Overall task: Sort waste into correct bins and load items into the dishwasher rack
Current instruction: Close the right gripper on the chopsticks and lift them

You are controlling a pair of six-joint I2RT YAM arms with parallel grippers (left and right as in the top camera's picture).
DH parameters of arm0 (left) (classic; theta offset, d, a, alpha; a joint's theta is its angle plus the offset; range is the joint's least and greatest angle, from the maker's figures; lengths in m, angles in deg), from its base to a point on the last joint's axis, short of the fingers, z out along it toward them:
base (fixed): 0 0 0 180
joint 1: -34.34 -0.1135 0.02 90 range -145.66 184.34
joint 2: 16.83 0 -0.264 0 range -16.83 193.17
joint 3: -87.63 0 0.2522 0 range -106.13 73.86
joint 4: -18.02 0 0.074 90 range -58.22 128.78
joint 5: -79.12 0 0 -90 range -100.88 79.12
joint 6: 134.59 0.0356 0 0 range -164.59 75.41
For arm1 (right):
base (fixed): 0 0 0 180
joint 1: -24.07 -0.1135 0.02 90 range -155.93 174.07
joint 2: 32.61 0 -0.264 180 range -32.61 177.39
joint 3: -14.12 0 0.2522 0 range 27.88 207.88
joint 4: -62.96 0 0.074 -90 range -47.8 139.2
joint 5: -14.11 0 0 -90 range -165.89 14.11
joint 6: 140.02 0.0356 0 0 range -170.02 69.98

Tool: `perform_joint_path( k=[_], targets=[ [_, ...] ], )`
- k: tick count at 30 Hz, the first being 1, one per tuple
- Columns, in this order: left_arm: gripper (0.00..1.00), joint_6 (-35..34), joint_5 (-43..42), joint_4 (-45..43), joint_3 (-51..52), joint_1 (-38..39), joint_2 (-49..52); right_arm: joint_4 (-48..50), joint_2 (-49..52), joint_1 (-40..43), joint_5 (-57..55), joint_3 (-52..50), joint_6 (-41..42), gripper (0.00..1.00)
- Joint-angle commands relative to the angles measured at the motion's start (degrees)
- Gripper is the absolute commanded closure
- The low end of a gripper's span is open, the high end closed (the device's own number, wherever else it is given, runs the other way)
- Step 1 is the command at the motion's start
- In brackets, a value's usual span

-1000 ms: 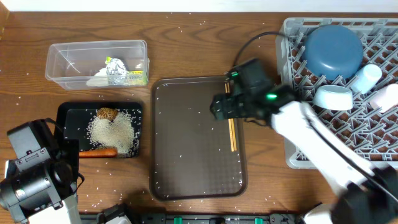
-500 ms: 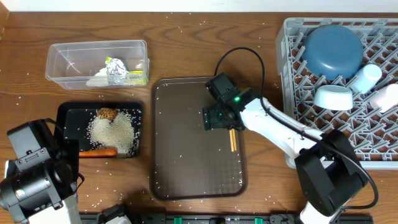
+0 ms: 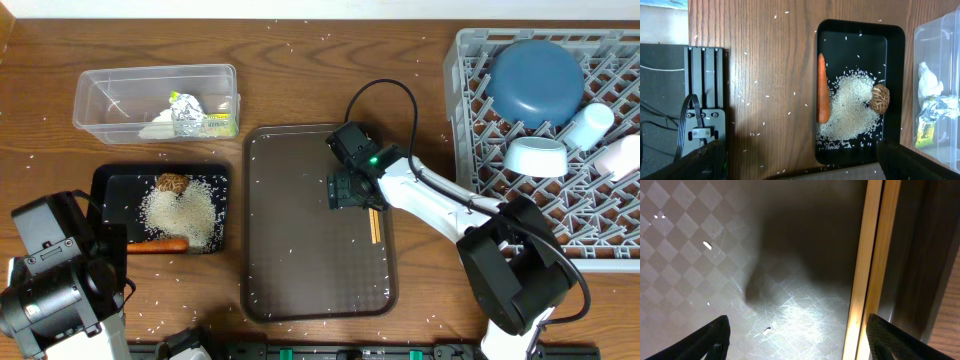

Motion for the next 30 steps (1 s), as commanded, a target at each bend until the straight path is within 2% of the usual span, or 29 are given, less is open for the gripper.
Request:
perform_joint_path(
  k=[1, 20, 25, 30],
  targets=[
    [0.02, 0.7, 1.1, 0.2, 0.1, -0.3, 0.0, 0.2, 0.4, -0.3, -1.0, -0.1, 0.9, 0.19],
    [0.02, 0.7, 1.1, 0.2, 0.1, -0.3, 0.0, 0.9, 4.4, -1.4, -1.7, -0.1, 1.1, 0.19],
    [0.02, 0.7, 1.1, 0.2, 0.1, -0.3, 0.0, 0.9, 4.6, -1.7, -3.1, -0.1, -0.6, 0.44],
    [0.02, 0.7, 1.1, 0.2, 0.1, -0.3, 0.0, 0.7, 5.7, -2.3, -6.1, -0.1, -6.2, 0.53]
  ],
)
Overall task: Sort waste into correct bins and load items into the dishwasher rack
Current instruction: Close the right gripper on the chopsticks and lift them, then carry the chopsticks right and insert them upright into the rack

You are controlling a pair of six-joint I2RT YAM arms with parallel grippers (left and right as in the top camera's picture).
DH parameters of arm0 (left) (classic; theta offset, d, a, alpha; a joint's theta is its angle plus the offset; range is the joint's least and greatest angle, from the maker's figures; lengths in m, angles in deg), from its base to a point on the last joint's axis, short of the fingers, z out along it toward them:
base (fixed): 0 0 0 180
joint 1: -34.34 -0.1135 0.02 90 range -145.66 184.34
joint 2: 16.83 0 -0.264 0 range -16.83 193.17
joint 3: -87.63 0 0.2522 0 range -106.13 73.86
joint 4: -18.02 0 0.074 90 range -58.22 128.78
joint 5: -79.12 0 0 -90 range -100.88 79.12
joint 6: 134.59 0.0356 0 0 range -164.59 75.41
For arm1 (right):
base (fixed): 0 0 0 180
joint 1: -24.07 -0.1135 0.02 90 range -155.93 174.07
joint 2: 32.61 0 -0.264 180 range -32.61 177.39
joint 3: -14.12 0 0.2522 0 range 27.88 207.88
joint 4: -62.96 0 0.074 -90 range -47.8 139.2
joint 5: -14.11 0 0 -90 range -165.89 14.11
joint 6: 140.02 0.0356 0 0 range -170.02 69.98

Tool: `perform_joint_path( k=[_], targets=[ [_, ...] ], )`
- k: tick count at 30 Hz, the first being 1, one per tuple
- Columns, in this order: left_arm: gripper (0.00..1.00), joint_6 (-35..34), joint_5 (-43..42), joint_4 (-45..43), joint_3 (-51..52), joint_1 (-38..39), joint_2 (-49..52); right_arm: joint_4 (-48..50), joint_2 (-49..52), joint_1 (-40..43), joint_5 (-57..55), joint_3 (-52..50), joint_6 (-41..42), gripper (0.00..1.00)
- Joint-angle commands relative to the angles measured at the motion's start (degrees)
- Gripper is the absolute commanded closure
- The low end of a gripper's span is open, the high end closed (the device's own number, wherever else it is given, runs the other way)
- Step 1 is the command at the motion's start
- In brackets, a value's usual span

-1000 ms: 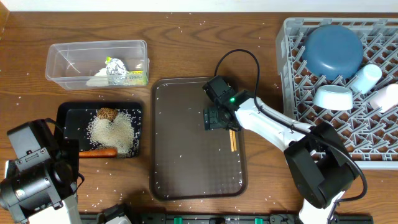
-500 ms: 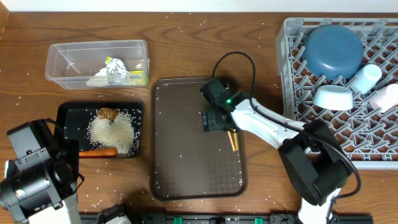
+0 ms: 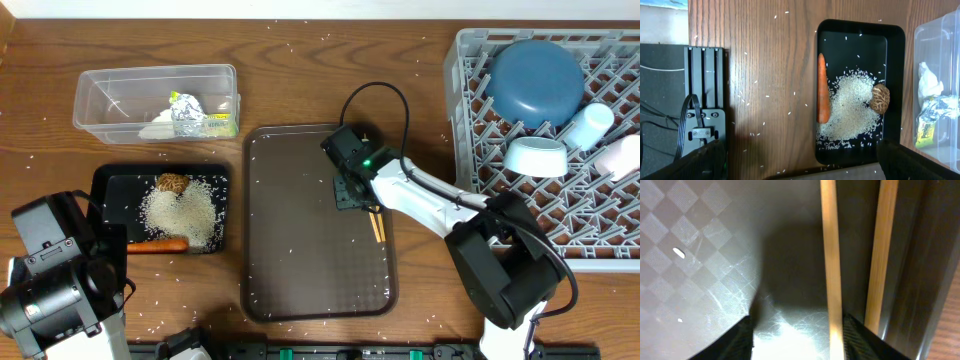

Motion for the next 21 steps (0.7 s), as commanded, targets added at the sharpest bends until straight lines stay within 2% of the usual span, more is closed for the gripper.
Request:
perform_joint_path(
  k=[1, 3, 9, 16, 21],
  targets=[
    [0.02, 0.7, 1.1, 0.2, 0.1, -0.3, 0.0, -0.3, 3.0, -1.2, -1.5, -0.3, -3.8, 0.59],
    [0.02, 0.7, 1.1, 0.2, 0.1, -0.3, 0.0, -0.5, 3.5, -1.2, -1.5, -0.3, -3.8, 0.76],
    [0.02, 0.7, 1.1, 0.2, 0.1, -0.3, 0.0, -0.5, 4.3, -1.2, -1.3, -0.3, -3.8, 0.99],
    [0.02, 0.7, 1.1, 0.2, 0.1, -0.3, 0.0, -2.7, 2.3, -0.8, 0.9, 1.4, -3.3, 0.99],
    [0.02, 0.7, 1.1, 0.2, 0.1, -0.3, 0.0, -7.2, -3.2, 2.2, 0.9, 6.5, -2.8, 0.99]
  ],
)
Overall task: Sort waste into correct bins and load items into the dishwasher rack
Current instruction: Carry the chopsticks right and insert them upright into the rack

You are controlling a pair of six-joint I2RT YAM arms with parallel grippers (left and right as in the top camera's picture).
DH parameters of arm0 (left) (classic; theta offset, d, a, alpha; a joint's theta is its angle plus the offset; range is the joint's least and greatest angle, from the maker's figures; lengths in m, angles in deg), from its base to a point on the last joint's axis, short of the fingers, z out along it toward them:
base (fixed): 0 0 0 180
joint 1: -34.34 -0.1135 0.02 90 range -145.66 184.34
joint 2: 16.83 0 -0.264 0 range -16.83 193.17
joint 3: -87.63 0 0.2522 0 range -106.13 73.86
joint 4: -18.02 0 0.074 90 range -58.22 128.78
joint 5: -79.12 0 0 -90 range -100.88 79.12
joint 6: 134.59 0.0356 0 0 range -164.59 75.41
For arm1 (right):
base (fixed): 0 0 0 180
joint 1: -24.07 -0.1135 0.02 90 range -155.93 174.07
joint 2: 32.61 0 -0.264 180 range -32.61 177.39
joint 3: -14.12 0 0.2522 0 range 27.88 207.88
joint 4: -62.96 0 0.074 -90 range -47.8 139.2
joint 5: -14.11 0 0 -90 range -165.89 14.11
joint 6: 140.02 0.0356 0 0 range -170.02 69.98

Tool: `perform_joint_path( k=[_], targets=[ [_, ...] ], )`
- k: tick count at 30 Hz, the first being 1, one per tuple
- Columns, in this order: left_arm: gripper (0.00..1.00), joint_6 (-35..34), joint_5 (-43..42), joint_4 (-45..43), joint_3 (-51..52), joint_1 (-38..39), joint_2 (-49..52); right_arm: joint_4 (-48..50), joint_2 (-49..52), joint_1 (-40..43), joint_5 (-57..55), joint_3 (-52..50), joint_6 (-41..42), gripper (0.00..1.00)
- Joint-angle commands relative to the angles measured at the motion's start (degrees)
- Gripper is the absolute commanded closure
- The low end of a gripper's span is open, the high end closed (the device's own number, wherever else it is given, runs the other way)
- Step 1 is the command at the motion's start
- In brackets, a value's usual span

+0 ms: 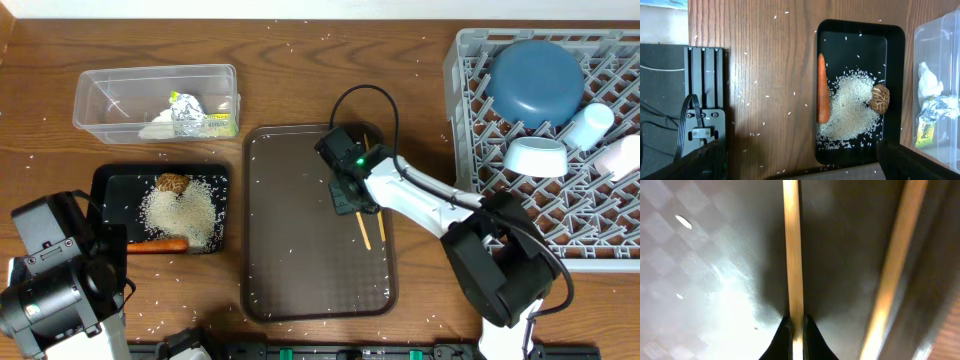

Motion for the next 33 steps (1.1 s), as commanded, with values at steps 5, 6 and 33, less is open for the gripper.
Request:
perform_joint_path(
  k=[5, 6, 33],
  targets=[
    [0.02, 0.7, 1.1, 0.2, 0.1, -0.3, 0.0, -4.9, -10.9, 9.0, 0.1, 9.5, -4.2, 0.99],
    [0.02, 0.7, 1.1, 0.2, 0.1, -0.3, 0.0, -5.4, -12.0, 10.4, 0.1, 10.2, -4.9, 0.99],
    [0.02, 0.7, 1.1, 0.2, 0.1, -0.3, 0.0, 3.5, -12.0, 41.0, 5.8, 12.0, -26.8, 0.98]
  ],
)
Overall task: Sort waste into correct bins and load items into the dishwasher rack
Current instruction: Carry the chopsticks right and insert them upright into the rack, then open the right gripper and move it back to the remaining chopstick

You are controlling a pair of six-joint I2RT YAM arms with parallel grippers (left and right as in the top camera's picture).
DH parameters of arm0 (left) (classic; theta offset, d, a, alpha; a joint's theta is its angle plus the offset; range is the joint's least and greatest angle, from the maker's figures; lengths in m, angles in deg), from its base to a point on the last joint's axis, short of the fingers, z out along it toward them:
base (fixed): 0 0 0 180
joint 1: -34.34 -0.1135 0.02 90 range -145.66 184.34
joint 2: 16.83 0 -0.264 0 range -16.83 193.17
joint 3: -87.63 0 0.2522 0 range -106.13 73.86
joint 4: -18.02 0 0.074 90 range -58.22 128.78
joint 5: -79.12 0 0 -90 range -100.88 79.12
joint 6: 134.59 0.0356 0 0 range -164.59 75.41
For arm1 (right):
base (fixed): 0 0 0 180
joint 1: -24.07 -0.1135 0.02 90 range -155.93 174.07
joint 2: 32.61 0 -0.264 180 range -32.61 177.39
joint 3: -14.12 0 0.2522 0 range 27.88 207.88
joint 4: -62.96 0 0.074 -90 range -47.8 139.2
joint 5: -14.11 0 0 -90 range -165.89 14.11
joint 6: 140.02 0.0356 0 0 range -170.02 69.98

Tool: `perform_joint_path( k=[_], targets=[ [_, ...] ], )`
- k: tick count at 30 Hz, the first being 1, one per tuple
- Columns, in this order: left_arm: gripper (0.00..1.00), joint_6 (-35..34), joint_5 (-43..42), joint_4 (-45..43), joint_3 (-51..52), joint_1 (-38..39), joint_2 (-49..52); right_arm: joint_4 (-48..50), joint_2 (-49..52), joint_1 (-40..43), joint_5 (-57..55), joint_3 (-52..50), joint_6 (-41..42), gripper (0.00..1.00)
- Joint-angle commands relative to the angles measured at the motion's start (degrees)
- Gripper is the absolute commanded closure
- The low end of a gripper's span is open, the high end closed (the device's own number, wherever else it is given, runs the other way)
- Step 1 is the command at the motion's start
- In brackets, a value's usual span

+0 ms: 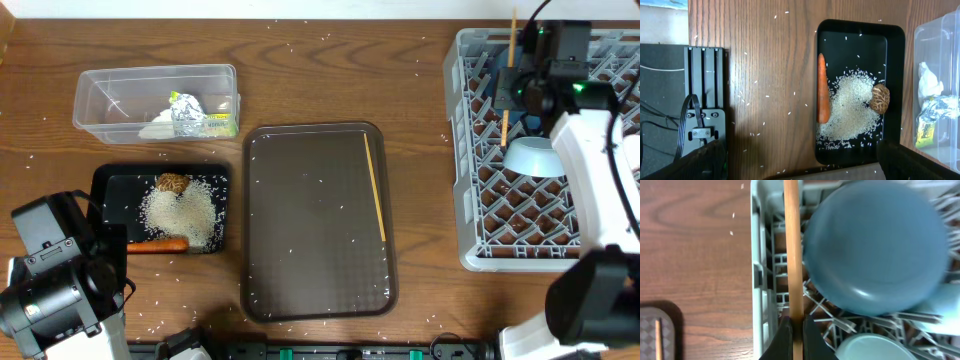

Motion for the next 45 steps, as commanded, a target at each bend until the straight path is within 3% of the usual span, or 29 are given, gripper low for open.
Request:
perform_joint_path(
  k=[1, 3, 6, 9, 11, 20, 27, 28, 29, 30, 37, 42, 45],
  targets=[
    [0.02, 0.7, 1.1, 0.2, 0.1, -0.3, 0.0, 0.5, 3.4, -0.3, 3.3, 0.5, -2.6, 0.98],
    [0.02, 0.7, 1.1, 0.2, 0.1, -0.3, 0.0, 0.9, 4.9, -0.7, 4.7, 0.5, -2.6, 0.91],
    [0.02, 0.7, 1.1, 0.2, 0.1, -0.3, 0.0, 1.1, 6.0, -1.2, 4.7, 0.5, -2.3, 0.71],
    [0.02, 0.7, 1.1, 0.2, 0.1, -0.3, 0.0, 1.0, 6.0, -1.4, 4.6, 0.5, -1.6, 0.36],
    [0.02, 0.7, 1.1, 0.2, 0.1, -0.3, 0.0, 0.6, 5.7, -1.4, 4.6, 0.8, -0.8, 0.21],
    [0.02, 0.7, 1.1, 0.2, 0.1, -0.3, 0.0, -7.5, 1.8, -4.2, 12.3, 7.2, 3.5, 0.21],
    [0.02, 0.7, 1.1, 0.2, 0.1, -0.3, 0.0, -11.9, 0.3, -14.4, 12.6, 6.9, 5.0, 0.18],
    [0.02, 0.7, 1.1, 0.2, 0.1, -0.3, 0.0, -12.1, 0.5, -16.1, 12.5, 6.4, 5.3, 0.15],
    [0.02, 0.7, 1.1, 0.2, 0.1, -0.3, 0.0, -12.1, 1.0, -18.1, 12.2, 5.7, 5.5, 0.02],
    [0.02, 0.7, 1.1, 0.2, 0.1, -0.3, 0.0, -12.0, 1.6, -19.7, 11.6, 5.0, 5.7, 0.01],
    [0.02, 0.7, 1.1, 0.2, 0.1, -0.3, 0.0, -8.3, 6.6, -28.9, 4.2, -1.9, 9.6, 0.01],
    [0.02, 0.7, 1.1, 0.2, 0.1, -0.3, 0.0, -6.8, 11.0, -32.7, 4.2, -3.3, 11.4, 0.13],
    [0.02, 0.7, 1.1, 0.2, 0.1, -0.3, 0.0, -6.2, 13.3, -34.2, 4.2, -3.3, 12.1, 0.15]
  ],
)
